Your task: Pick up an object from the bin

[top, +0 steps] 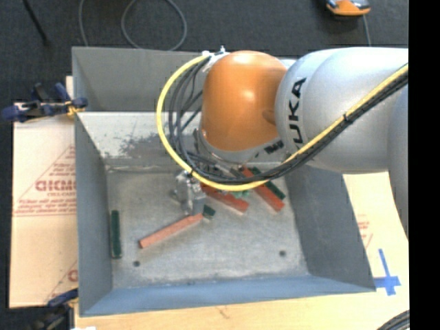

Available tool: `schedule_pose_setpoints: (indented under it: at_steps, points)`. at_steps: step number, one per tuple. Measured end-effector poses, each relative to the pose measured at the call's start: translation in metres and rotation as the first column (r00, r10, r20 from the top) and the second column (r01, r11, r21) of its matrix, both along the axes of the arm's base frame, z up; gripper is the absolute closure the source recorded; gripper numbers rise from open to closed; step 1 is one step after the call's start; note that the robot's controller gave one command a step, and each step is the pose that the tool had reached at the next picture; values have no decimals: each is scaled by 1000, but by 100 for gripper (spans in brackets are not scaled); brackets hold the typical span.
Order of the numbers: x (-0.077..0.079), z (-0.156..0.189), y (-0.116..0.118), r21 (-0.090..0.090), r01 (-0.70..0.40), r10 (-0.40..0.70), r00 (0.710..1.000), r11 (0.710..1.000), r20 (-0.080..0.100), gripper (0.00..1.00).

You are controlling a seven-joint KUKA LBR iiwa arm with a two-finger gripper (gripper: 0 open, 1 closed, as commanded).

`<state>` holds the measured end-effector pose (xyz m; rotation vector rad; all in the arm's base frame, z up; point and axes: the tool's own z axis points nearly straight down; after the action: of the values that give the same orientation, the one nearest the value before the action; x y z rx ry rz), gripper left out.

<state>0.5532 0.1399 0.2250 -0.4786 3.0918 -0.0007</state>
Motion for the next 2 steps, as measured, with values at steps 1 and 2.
schedule_pose_setpoints:
  at_steps: [1,2]
  points:
    - [-2,-5,0,-2,-3,3,1000,1000,-8,0]
    - [-1,-150,-15,-2,-236,236,972,972,-16,0]
